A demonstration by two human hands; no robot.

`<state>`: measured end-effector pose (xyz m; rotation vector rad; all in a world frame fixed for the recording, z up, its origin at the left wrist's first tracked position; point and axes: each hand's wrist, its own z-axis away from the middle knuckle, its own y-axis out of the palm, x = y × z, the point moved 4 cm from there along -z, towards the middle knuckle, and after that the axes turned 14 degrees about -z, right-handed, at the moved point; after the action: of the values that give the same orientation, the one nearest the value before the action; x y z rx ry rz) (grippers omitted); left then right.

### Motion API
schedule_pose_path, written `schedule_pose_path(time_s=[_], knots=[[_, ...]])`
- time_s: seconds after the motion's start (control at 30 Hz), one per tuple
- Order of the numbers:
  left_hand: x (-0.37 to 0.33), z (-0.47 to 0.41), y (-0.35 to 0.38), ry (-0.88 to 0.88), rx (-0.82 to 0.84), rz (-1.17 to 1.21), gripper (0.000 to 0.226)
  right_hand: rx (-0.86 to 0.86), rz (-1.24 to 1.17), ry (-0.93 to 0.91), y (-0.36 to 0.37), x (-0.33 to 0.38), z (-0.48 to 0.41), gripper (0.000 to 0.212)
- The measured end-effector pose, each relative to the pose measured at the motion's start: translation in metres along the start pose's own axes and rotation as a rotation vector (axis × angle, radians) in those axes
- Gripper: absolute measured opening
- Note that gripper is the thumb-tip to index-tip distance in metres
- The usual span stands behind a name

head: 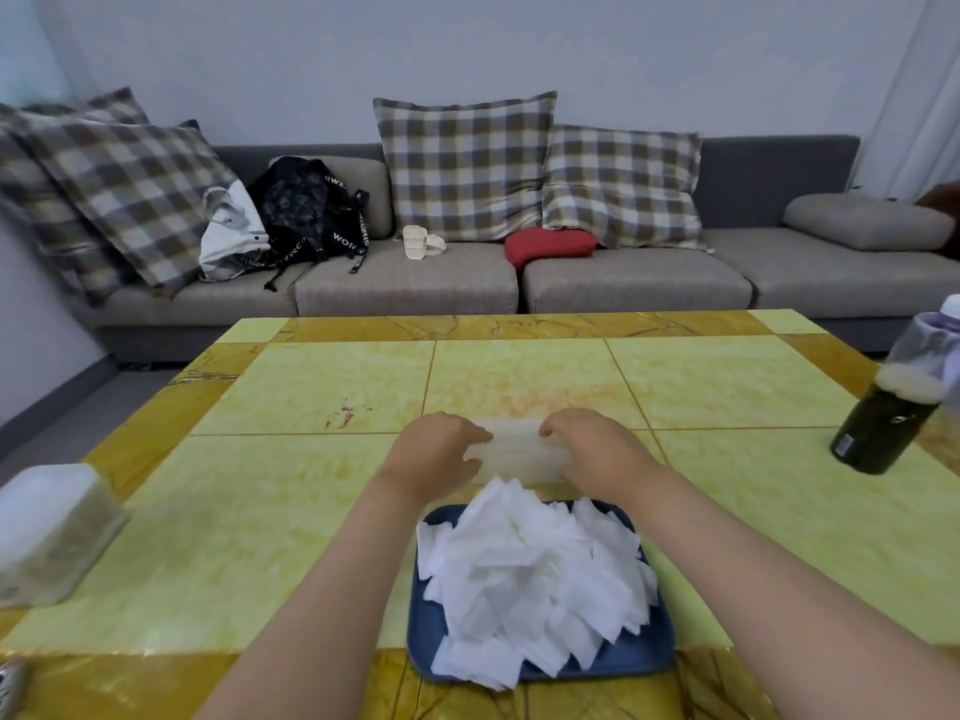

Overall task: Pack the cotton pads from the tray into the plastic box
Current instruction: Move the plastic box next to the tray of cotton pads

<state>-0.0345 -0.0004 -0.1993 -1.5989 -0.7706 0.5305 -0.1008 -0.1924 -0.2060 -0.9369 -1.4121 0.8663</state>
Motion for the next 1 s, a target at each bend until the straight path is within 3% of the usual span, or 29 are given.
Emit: schedule_pose_path(time_s=[0.2, 0.43, 0.57, 0.67, 0.73, 0.8, 0.93, 1.0], knots=[[0.015, -0.007, -0.003, -0.145, -0.044, 0.258, 0.036, -0.039, -0.185, 0.013, -0.007, -0.007, -0.004, 0.049], [0.027, 0.000, 0.025, -0.399, 0.048, 0.708, 0.094, -0.066, -0.351, 0.061, -0.018, -0.010, -0.013, 0.036], [0.025, 0.002, 0.031, -0.393, 0.062, 0.820, 0.103, -0.349, -0.500, 0.095, -0.029, -0.009, -0.018, 0.032], [0.023, 0.001, 0.031, -0.367, 0.095, 0.805, 0.117, -0.662, -0.350, 0.103, -0.038, -0.009, -0.018, 0.031], [0.024, 0.000, 0.032, -0.347, 0.092, 0.771, 0.124, -0.710, -0.303, 0.086, -0.036, -0.008, -0.020, 0.026], [0.026, 0.000, 0.032, -0.346, 0.079, 0.743, 0.126, -0.662, -0.299, 0.071, -0.031, -0.010, -0.023, 0.009], [0.027, -0.001, 0.033, -0.334, 0.064, 0.741, 0.125, -0.296, -0.103, 0.132, -0.006, -0.014, -0.029, 0.061], [0.025, -0.001, 0.034, -0.297, 0.110, 0.685, 0.119, -0.110, -0.033, 0.153, 0.007, -0.016, -0.028, 0.073]])
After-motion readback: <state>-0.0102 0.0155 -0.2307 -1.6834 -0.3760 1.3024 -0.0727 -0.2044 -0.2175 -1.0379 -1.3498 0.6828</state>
